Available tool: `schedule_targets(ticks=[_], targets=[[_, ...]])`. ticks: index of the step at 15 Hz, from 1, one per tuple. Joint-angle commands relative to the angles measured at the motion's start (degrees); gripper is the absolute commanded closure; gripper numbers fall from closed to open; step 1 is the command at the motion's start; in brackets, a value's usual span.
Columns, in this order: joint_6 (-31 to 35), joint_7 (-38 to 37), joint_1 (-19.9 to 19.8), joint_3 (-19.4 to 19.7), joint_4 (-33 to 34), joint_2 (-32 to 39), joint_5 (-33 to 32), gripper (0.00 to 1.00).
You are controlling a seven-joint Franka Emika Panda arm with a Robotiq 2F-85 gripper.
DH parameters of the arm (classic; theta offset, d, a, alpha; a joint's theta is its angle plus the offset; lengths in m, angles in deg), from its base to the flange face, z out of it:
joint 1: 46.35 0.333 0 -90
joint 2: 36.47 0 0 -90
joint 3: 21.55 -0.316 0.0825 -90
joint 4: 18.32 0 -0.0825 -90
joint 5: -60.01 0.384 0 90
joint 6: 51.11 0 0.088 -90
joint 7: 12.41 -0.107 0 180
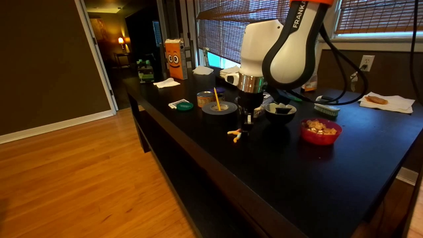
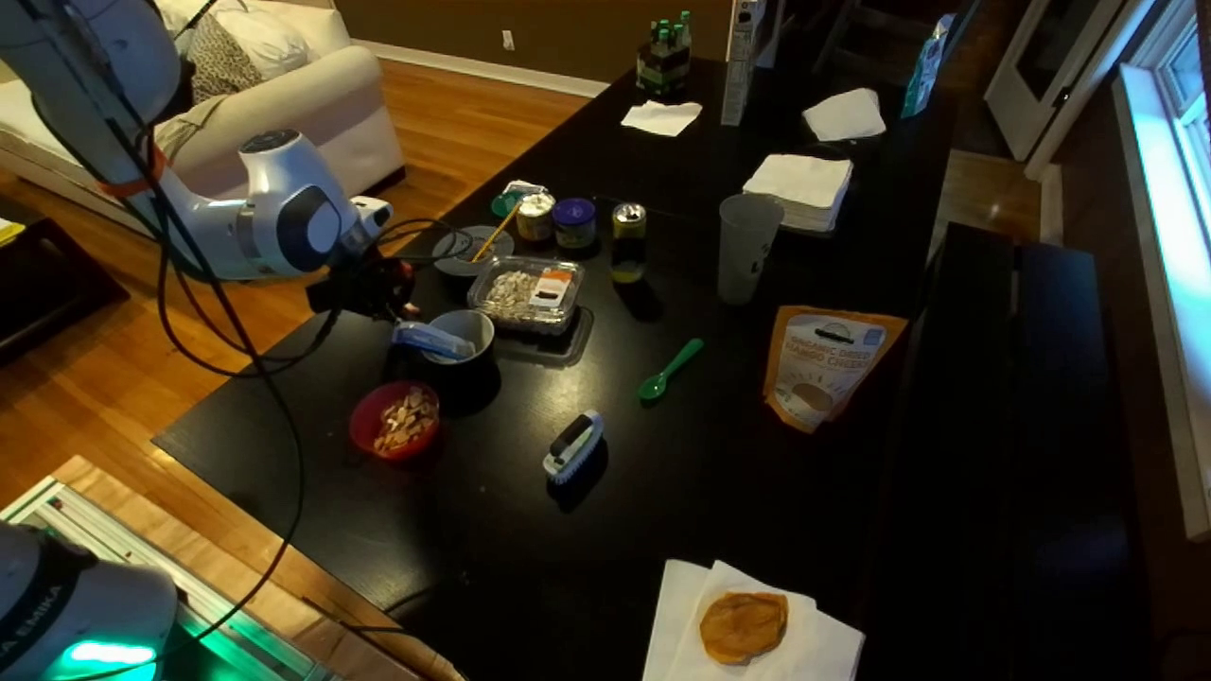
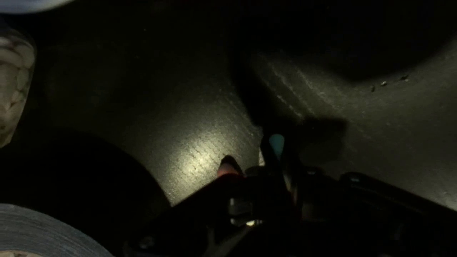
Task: Put the sweets inside the bowl
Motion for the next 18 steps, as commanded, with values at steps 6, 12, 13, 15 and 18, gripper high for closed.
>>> schedule_targets(ticks=[6,12,13,15,18], targets=[[-3.6,-4.0,2.0,1.2,-3.0,-6.3,-2.0,0.99],[-8.3,-10.4,3.7,3.6,-8.2,-17.2,-3.0,0.99],[-9.3,-12.2,4.1,4.9,-9.0,-19.0,-4.1,0.99],[-11.6,-17.4,4.9,8.1,-10.1,-22.4,-8.3,0.99],[-16.5,-25.1,6.6,13.7,-10.7,-25.8,-14.9,0.99]])
